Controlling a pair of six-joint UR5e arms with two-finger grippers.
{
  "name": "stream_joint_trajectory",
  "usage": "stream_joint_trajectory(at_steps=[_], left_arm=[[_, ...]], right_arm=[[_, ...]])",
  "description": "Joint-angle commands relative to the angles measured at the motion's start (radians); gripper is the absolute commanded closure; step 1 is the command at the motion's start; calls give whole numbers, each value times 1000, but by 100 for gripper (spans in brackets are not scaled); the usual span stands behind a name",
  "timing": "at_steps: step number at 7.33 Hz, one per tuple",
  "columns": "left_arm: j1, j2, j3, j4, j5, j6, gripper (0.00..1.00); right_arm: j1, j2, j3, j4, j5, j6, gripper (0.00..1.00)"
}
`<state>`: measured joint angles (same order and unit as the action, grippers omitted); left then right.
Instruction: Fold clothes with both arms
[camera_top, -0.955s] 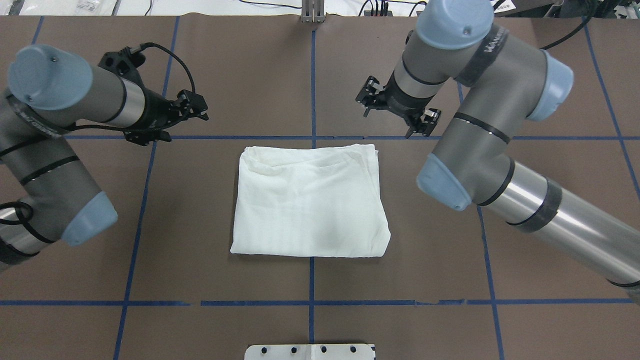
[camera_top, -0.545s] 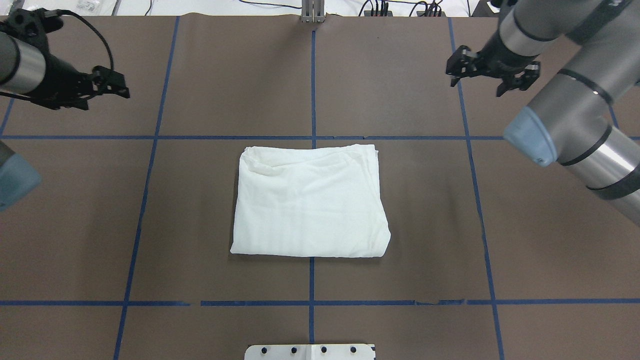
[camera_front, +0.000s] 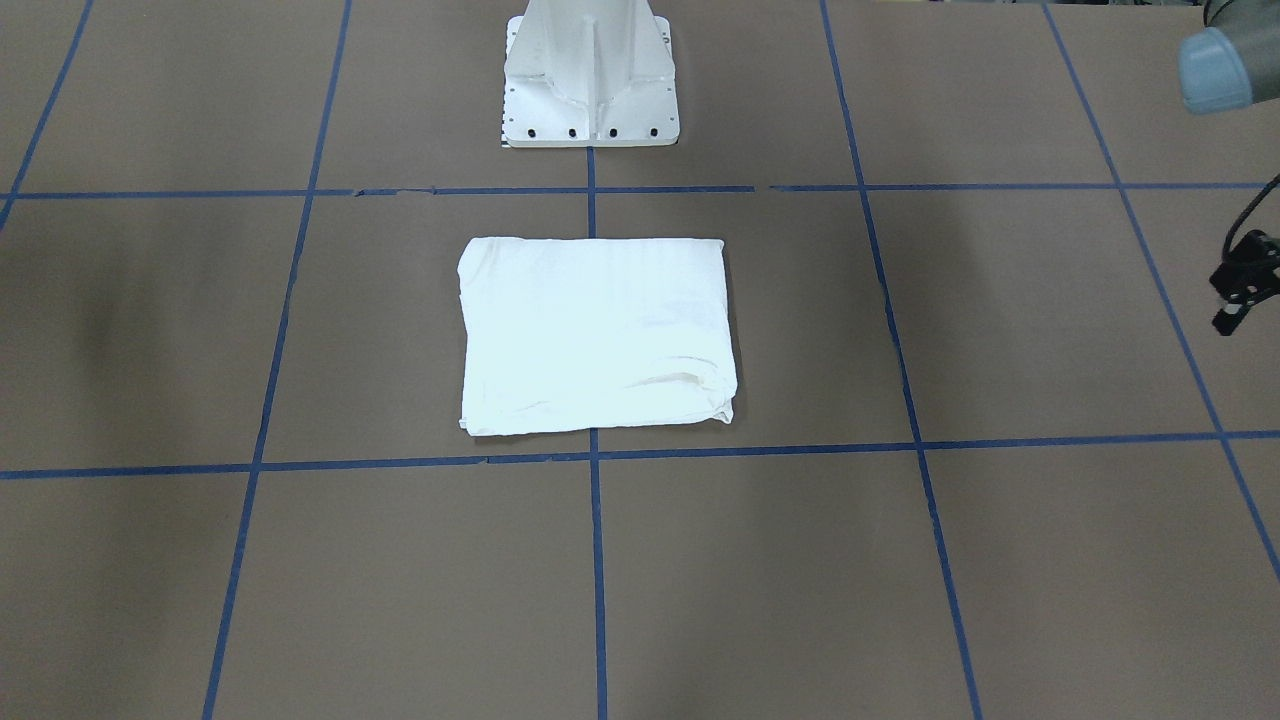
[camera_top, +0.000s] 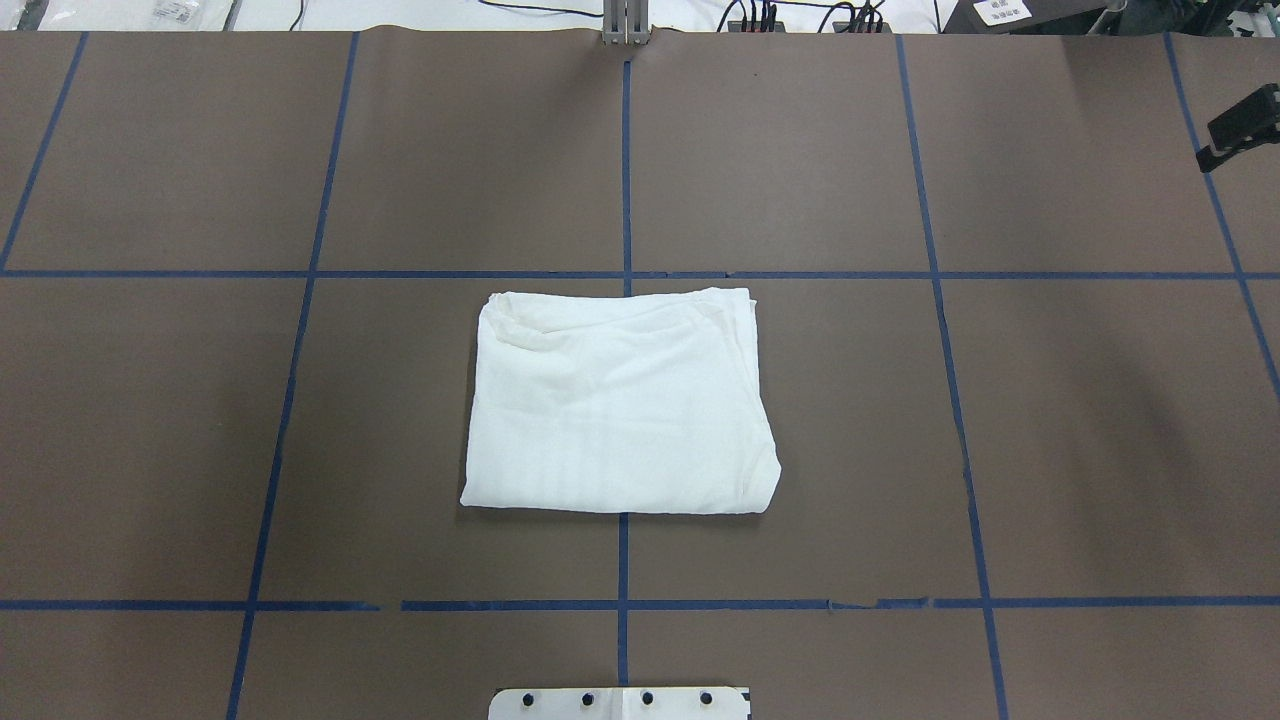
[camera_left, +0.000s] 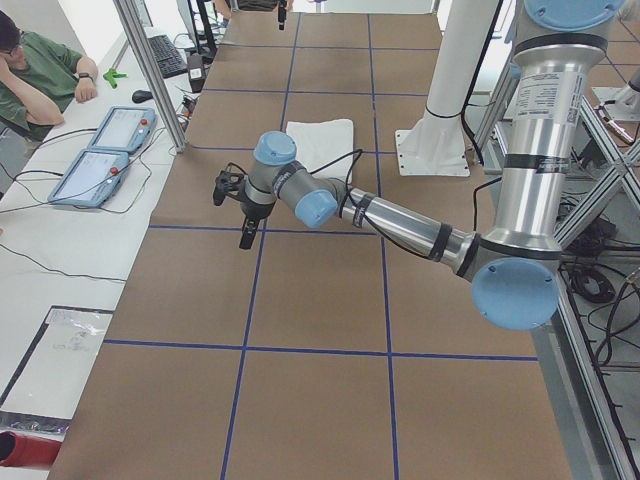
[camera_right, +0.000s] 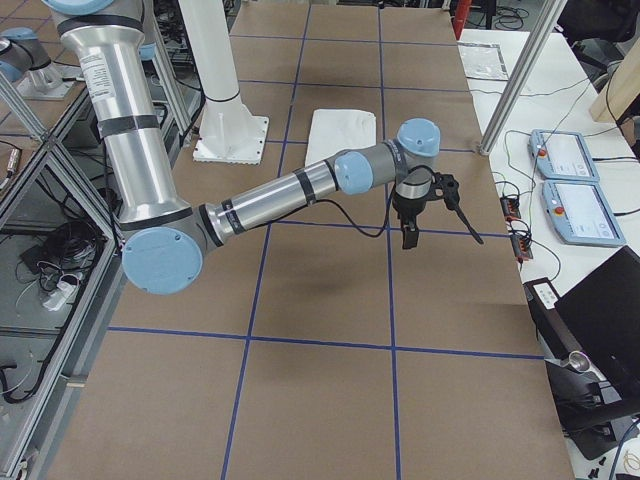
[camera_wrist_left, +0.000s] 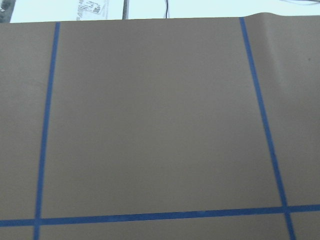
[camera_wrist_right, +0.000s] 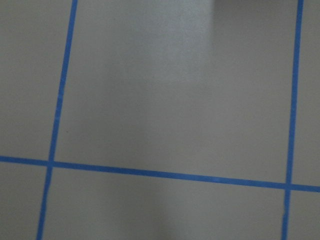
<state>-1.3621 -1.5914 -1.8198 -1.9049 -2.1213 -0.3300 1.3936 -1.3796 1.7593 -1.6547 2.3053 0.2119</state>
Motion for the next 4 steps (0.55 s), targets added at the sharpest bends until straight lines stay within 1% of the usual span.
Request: stream_joint_trajectory(at_steps=[1,2,3,4], left_arm=[[-142,75,8,66,-38,402,0],[-164,106,29,54,-80,467,0],[-161,110,39,38,-78,467,0],[-163,110,84,17,-75,465,0]], right_arm=[[117,-122,2,-32,23,-317,0],[130,-143,6,-43,20,-324,0],[130,-148,5,-34,14,-322,0],[133,-136,6,-25,11,-331,0]])
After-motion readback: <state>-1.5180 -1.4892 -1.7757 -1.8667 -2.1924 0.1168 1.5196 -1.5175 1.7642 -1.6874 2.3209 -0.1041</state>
